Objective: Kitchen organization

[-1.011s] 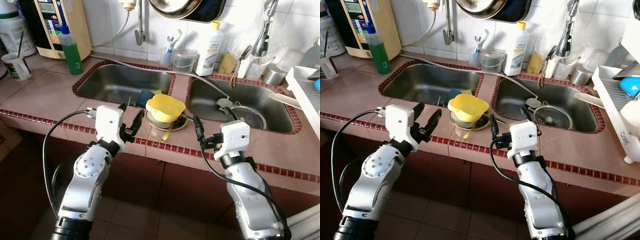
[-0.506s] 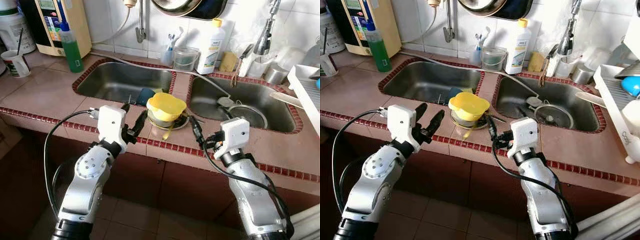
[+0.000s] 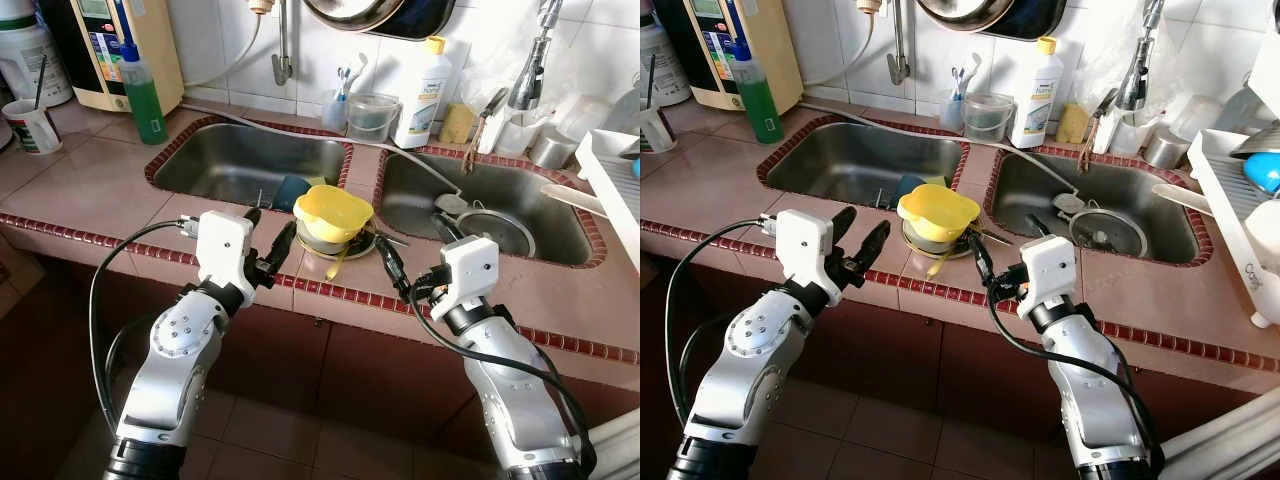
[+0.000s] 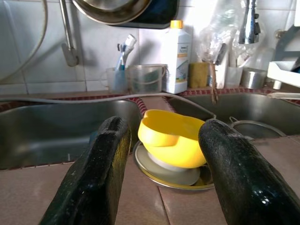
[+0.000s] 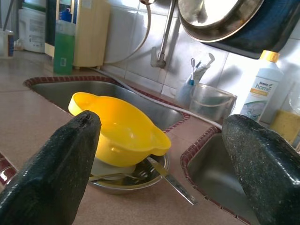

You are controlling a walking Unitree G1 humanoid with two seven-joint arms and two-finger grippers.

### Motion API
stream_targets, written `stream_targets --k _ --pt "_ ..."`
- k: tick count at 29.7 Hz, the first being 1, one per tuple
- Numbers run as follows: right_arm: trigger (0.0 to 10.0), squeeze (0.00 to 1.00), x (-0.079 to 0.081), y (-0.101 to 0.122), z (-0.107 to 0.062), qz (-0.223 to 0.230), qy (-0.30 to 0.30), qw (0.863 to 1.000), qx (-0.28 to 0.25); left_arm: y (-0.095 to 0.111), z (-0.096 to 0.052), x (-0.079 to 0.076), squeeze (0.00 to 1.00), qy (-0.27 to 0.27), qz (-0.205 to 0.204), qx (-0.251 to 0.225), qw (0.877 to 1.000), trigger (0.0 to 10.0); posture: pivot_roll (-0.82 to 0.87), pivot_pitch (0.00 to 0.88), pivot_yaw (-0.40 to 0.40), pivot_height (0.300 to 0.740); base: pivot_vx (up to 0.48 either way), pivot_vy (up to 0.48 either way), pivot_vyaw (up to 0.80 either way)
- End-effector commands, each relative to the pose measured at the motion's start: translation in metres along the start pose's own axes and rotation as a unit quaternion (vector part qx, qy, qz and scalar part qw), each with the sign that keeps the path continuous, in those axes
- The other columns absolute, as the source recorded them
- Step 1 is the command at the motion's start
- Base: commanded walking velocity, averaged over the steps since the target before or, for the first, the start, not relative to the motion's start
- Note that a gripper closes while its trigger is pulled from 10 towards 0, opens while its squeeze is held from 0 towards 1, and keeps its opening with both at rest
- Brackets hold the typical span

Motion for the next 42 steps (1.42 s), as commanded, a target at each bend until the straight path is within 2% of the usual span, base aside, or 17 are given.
stream_targets --k 1,13,32,42 --pt "10.0 0.00 -0.0005 0.0015 0.0019 -0.005 0.005 1.000 0.001 0.0042 0.0015 -0.0043 0.00 -0.011 0.000 -0.007 1.000 10.0 -0.17 0.042 -0.040 0.732 0.000 0.000 0.00" --pt "10.0 0.00 0.0030 0.0016 0.0005 -0.004 0.011 1.000 0.000 0.0039 0.0033 -0.0049 0.00 -0.020 -0.007 -0.006 1.000 10.0 -0.18 0.036 -0.036 0.732 0.000 0.000 0.00" --pt "10.0 0.00 0.0065 0.0003 -0.0022 -0.003 0.018 1.000 0.001 0.0035 0.0019 -0.0039 0.00 -0.025 -0.006 -0.005 1.000 10.0 -0.18 0.036 -0.033 0.732 0.289 0.000 0.00" --pt "10.0 0.00 0.0077 -0.0003 -0.0024 -0.002 0.023 1.000 0.002 0.0056 0.0013 0.0024 0.00 -0.013 -0.008 -0.010 1.000 10.0 -0.18 0.039 -0.033 0.732 0.000 0.000 0.00"
Point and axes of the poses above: a point about 5 cm out from each wrist's last joint towards the gripper, its own z axis pointing out of the wrist towards the gripper, its own y axis along the axis of the wrist's last joint, x = y × z, the point moved 5 cm from there along z, pointing out of the wrist towards the gripper, and after that the axes turned 14 degrees about z, right-handed, at the moved point
